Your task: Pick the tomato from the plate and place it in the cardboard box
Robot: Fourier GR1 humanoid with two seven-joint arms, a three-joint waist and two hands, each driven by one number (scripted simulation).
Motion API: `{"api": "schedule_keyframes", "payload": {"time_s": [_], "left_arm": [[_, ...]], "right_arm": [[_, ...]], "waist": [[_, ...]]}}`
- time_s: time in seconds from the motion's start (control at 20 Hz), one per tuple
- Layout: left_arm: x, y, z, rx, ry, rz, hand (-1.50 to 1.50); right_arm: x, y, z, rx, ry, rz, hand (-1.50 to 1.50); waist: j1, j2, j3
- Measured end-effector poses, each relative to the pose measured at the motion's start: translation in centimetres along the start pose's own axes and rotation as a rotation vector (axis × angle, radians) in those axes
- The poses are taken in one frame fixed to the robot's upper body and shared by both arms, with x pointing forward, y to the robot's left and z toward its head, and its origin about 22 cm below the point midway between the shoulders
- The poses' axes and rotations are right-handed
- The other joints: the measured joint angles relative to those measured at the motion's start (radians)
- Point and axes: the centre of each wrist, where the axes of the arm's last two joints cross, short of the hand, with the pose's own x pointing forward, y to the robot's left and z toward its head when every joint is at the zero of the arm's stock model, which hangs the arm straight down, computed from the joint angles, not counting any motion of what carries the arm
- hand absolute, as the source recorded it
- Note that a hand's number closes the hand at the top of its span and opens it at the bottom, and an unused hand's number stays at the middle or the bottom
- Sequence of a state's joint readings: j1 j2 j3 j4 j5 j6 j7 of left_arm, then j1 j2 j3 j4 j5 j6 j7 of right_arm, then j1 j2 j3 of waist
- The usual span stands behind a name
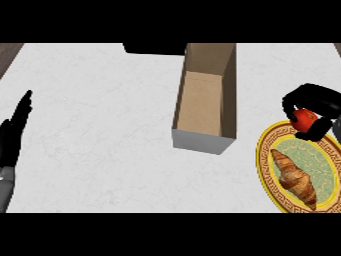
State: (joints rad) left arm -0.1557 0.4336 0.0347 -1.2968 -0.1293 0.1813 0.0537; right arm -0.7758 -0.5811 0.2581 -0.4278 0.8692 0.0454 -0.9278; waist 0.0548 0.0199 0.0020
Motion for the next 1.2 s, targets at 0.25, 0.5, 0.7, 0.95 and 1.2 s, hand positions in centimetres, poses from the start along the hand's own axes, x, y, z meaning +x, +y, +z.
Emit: {"api": "schedule_keyframes", "payload": {"time_s": [0.25, 0.5, 0.7, 0.95, 1.2], "left_arm": [[0.1, -0.1, 0.1, -0.006, -0.011, 0.001, 0.0], [-0.1, 0.1, 0.1, -0.003, 0.0, 0.003, 0.0], [-0.2, 0.1, -0.2, -0.002, 0.003, 0.0, 0.0], [-0.7, 0.1, 0.2, 0.009, 0.015, -0.003, 0.0], [-0.7, 0.0, 0.5, 0.016, 0.021, -0.006, 0.0]], "right_arm": [[-0.9, -3.1, 0.4, -0.145, 0.029, 0.053, 1.5], [-1.4, -6.6, 1.3, -0.323, 0.013, 0.062, 1.5], [-1.1, -9.2, 0.9, -0.461, -0.057, 0.061, 1.5], [0.5, -11.7, -1.5, -0.52, -0.167, 0.046, 1.5], [2.7, -13.2, -4.7, -0.509, -0.261, -0.045, 1.5]], "waist": [[0.01, 0.003, 0.002], [0.003, 0.002, 0.002], [-0.004, 0.0, 0.002], [-0.017, -0.009, 0.0], [-0.028, -0.015, -0.001]]}}
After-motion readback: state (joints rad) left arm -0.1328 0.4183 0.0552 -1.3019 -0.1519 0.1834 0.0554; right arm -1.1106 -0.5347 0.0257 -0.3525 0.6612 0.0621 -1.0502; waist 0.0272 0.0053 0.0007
